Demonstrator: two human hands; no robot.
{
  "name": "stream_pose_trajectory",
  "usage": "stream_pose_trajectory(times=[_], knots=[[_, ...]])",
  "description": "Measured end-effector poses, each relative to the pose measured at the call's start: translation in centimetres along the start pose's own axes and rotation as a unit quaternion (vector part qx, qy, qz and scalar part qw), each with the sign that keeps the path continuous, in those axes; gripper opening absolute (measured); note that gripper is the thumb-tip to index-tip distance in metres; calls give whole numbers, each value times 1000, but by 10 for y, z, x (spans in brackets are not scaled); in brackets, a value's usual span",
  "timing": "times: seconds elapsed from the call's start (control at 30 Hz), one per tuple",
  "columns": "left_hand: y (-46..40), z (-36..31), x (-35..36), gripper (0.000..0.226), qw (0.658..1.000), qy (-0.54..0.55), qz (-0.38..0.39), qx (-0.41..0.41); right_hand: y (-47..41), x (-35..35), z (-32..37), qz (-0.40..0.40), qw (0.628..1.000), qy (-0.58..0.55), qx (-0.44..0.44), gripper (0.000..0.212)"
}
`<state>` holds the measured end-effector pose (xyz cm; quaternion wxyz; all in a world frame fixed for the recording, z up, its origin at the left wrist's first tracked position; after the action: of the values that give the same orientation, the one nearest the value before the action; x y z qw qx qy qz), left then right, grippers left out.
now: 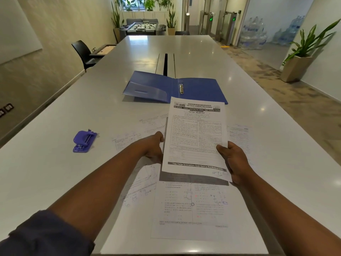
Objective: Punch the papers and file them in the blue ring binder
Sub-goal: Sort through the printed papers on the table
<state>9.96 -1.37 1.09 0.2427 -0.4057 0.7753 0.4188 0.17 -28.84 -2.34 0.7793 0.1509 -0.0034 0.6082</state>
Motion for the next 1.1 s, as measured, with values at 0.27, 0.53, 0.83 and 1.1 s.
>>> stream_pose_trajectory(times=[0.27,0.53,0.83,1.1], knots=[[0,-2,-2,58,999,-20,-28,13,-3,-2,-2,3,1000,3,4,22],[7,10,-13,38,979,172,-112,10,-3,-2,0,-7,1000,24,-3,20],[49,-13,-65,32,860,360,-354,79,-4,-1,-3,-15,1000,9,-11,24],[100,-54,-116,29,833,244,-459,191,-9,-1,-7,-13,1000,-3,-19,27]])
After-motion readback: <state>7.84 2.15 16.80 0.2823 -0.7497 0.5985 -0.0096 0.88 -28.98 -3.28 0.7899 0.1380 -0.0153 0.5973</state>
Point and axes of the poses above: each hand's wrist, its own y-axis away from the middle knuckle, its own x-axis out of the palm, z = x × y, the point moved 5 cm from there along -y, towards the middle knuckle, and after that the axes turned 7 degrees about y, right-handed, at the moved point
